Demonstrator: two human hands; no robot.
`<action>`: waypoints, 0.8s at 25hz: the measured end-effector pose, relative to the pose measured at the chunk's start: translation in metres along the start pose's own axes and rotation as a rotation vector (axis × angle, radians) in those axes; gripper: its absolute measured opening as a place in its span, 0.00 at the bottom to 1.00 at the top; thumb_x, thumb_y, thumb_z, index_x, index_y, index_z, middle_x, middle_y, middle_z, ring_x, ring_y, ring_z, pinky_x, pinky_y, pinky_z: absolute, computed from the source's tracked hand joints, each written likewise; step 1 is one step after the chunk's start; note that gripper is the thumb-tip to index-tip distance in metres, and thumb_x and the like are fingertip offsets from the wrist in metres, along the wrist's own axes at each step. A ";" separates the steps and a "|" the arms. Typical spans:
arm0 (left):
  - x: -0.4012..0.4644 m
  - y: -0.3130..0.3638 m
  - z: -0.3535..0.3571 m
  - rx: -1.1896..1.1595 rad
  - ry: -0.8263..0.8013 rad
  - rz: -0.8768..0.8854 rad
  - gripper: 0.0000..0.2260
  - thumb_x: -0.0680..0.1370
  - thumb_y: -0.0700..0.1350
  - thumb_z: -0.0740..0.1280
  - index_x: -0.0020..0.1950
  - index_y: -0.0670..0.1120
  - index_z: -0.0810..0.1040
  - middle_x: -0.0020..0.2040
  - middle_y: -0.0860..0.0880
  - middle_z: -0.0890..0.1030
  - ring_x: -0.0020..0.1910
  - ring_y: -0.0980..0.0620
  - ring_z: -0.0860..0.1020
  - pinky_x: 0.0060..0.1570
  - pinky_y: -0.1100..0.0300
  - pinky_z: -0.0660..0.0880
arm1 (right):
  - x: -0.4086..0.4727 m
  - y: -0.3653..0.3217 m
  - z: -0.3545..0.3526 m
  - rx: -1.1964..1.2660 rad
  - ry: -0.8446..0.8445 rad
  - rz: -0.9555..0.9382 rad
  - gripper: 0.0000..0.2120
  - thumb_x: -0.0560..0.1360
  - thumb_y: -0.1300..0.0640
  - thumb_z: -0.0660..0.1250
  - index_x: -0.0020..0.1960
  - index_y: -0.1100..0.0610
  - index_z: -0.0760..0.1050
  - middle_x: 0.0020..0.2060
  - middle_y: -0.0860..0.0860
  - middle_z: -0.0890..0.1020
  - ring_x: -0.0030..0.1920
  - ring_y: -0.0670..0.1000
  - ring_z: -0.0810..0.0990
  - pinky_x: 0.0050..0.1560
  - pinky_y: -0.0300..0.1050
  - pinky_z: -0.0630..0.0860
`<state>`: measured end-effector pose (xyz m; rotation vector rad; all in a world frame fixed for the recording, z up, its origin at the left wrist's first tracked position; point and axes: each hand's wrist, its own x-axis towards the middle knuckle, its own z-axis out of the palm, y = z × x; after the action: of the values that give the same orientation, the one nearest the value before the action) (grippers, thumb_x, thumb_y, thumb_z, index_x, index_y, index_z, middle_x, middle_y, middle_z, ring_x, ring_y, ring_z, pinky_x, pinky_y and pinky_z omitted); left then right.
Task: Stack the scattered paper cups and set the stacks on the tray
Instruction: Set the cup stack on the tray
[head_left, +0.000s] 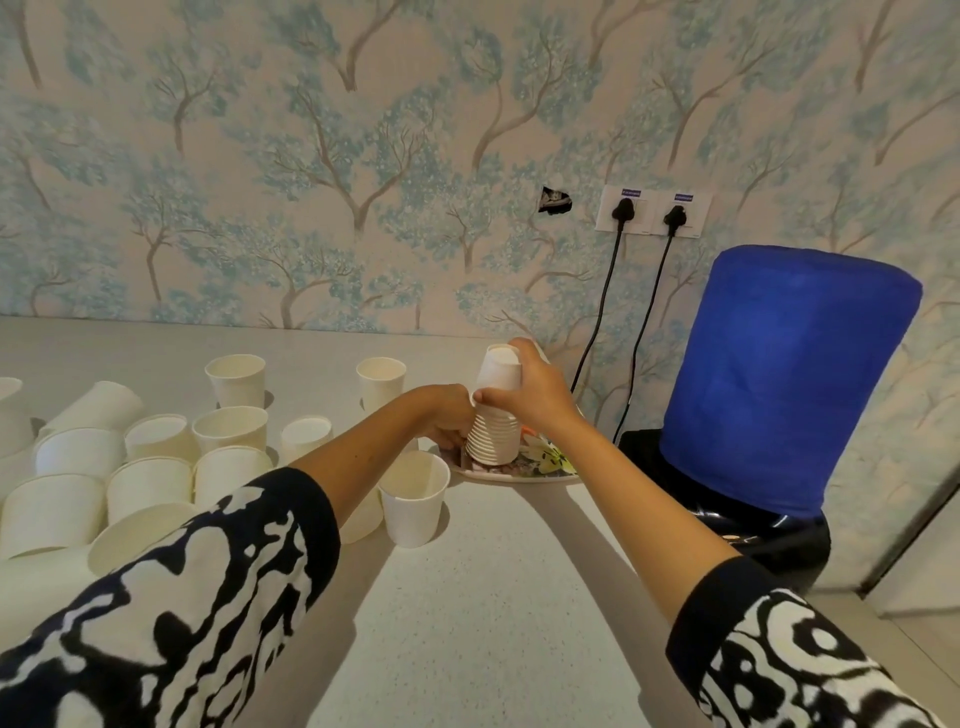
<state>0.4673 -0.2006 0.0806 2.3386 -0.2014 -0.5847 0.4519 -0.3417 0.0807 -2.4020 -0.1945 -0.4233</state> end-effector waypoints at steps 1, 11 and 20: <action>0.002 0.000 0.000 0.114 0.054 0.014 0.11 0.77 0.34 0.62 0.58 0.34 0.76 0.50 0.38 0.81 0.48 0.44 0.81 0.49 0.58 0.78 | 0.000 0.001 0.002 0.006 -0.007 0.000 0.37 0.65 0.47 0.77 0.68 0.54 0.63 0.60 0.57 0.75 0.57 0.60 0.75 0.53 0.56 0.76; 0.016 -0.016 0.010 0.828 0.128 -0.013 0.06 0.77 0.45 0.64 0.45 0.44 0.71 0.42 0.47 0.74 0.44 0.47 0.73 0.52 0.52 0.71 | -0.011 0.032 -0.003 0.174 -0.071 0.187 0.45 0.70 0.26 0.45 0.77 0.53 0.48 0.75 0.56 0.59 0.74 0.59 0.59 0.72 0.59 0.56; 0.013 -0.019 0.013 0.802 0.127 -0.013 0.07 0.78 0.47 0.62 0.41 0.47 0.69 0.41 0.48 0.73 0.46 0.47 0.71 0.63 0.44 0.68 | -0.031 0.088 0.000 -0.209 -0.117 0.449 0.17 0.77 0.62 0.58 0.66 0.63 0.68 0.61 0.62 0.72 0.58 0.61 0.74 0.52 0.50 0.73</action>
<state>0.4719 -0.1984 0.0545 3.1381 -0.4219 -0.3952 0.4450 -0.4086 0.0166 -2.5781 0.3501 -0.0974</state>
